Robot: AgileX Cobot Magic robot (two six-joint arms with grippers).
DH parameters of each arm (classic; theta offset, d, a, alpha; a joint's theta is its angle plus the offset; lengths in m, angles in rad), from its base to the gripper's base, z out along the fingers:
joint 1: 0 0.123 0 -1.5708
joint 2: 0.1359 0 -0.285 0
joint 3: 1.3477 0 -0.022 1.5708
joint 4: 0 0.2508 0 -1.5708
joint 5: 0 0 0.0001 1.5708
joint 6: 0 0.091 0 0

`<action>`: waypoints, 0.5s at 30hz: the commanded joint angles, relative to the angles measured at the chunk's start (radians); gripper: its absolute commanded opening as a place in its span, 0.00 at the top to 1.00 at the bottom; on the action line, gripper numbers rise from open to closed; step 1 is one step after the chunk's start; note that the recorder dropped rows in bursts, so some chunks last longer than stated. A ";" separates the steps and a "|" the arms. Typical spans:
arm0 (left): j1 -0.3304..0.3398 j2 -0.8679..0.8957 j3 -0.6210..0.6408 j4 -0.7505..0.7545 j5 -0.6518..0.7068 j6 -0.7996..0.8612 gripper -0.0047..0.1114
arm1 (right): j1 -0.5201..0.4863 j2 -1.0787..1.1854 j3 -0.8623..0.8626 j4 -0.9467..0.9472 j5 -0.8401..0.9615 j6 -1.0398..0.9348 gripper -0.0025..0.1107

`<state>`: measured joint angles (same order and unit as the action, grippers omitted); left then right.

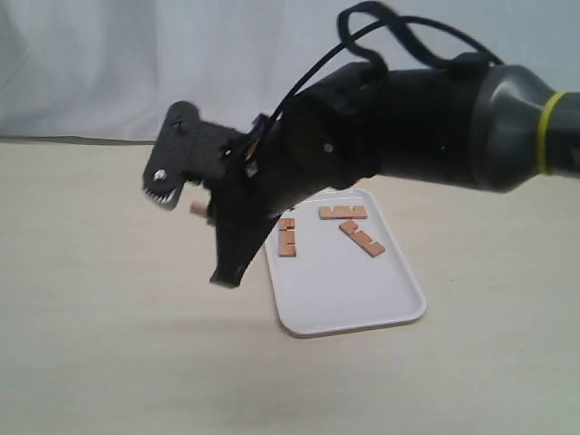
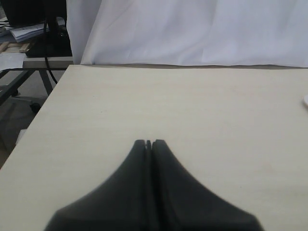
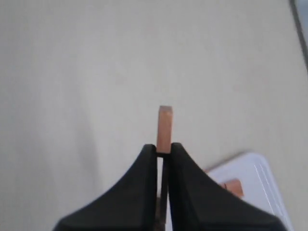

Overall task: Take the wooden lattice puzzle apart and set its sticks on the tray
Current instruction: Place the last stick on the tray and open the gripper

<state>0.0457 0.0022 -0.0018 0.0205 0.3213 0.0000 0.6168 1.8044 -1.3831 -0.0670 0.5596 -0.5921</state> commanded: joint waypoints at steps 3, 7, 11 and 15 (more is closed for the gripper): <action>-0.001 -0.002 0.002 -0.003 -0.013 0.000 0.96 | -0.190 0.025 0.021 -0.092 -0.017 0.287 0.94; -0.001 -0.002 0.002 -0.003 -0.013 0.000 0.96 | -0.291 0.137 0.071 -0.121 -0.054 0.418 0.94; -0.001 -0.002 0.002 -0.003 -0.013 0.000 0.96 | -0.303 0.218 0.071 -0.197 -0.070 0.532 0.94; -0.001 -0.002 0.002 -0.003 -0.013 0.000 0.96 | -0.302 0.257 0.071 -0.241 -0.093 0.631 0.94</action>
<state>0.0457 0.0022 -0.0018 0.0205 0.3213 0.0000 0.3165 2.0503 -1.3136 -0.2914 0.4897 0.0094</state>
